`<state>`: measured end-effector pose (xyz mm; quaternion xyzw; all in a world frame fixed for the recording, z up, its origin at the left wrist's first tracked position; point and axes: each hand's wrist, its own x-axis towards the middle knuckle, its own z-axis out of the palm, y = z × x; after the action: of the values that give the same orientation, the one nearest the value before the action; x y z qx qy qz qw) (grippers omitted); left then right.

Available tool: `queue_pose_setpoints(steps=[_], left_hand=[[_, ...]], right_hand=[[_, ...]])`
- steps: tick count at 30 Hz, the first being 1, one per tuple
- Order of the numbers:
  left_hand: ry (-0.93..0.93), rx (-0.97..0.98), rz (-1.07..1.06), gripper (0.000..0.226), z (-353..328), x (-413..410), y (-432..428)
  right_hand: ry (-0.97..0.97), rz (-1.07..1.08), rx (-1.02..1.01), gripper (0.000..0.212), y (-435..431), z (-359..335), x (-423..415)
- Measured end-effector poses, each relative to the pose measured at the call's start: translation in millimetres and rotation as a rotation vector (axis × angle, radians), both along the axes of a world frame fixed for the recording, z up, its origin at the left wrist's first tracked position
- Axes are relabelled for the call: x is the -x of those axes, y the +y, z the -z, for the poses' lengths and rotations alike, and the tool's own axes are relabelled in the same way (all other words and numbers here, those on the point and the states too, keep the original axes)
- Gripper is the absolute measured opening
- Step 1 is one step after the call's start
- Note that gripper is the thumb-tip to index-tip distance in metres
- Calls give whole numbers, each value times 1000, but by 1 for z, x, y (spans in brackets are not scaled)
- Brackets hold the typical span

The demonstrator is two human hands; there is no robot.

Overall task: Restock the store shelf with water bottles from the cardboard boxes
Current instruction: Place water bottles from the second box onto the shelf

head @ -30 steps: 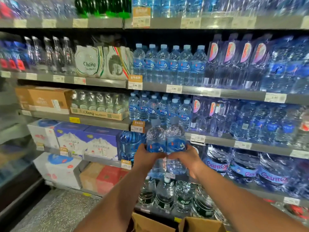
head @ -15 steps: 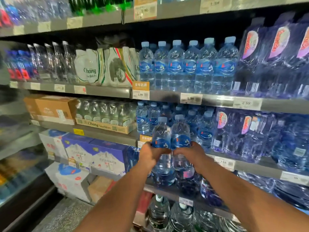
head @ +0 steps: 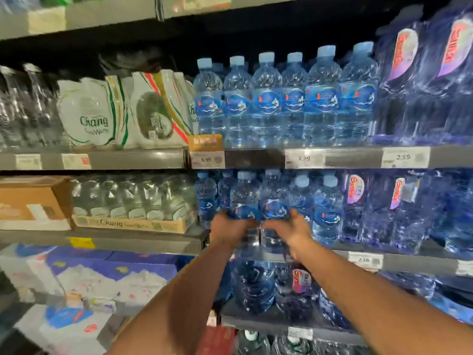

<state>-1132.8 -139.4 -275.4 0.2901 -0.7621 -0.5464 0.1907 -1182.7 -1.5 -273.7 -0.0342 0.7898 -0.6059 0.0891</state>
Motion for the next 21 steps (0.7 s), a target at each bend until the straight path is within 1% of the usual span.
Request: queue_pose_setpoints(steps=[1, 3, 4, 5, 7, 9, 11, 12, 13, 14, 15, 16, 17, 19, 21], left_hand=[[14, 20, 10, 57, -2, 5, -6], [31, 15, 52, 73, -4, 19, -17], [30, 15, 71, 73, -4, 26, -21], [32, 25, 89, 69, -5, 33, -24], [37, 63, 133, 56, -6, 47, -28], [41, 87, 195, 45, -5, 57, -29], [46, 118, 234, 39, 1, 65, -31], [38, 136, 237, 40, 4, 67, -33], [16, 165, 227, 48, 8, 67, -35], [-14, 201, 208, 62, 12, 68, -38], [-38, 216, 185, 74, 17, 68, -40], [-45, 202, 172, 79, 20, 67, -42], [-29, 173, 171, 78, 24, 67, -44], [12, 143, 186, 66, 31, 66, -47], [31, 149, 192, 60, 33, 65, -48]], right_hand=[[12, 48, -11, 67, -6, -2, 2], [41, 134, -18, 74, -17, -4, 5], [51, 173, -28, 76, -21, -4, 7], [55, 207, -36, 75, -24, -4, 9], [50, 272, -59, 68, -29, -3, 15], [58, 325, -148, 63, -31, -2, 21], [93, 352, -247, 66, -33, 1, 25], [113, 355, -294, 71, -35, 2, 26], [129, 359, -348, 75, -37, 4, 26], [137, 368, -408, 79, -40, 5, 26], [139, 378, -459, 80, -43, 7, 25], [141, 381, -486, 78, -46, 9, 24], [143, 375, -485, 75, -49, 13, 24], [143, 369, -438, 71, -56, 20, 23], [142, 391, -403, 72, -61, 23, 23]])
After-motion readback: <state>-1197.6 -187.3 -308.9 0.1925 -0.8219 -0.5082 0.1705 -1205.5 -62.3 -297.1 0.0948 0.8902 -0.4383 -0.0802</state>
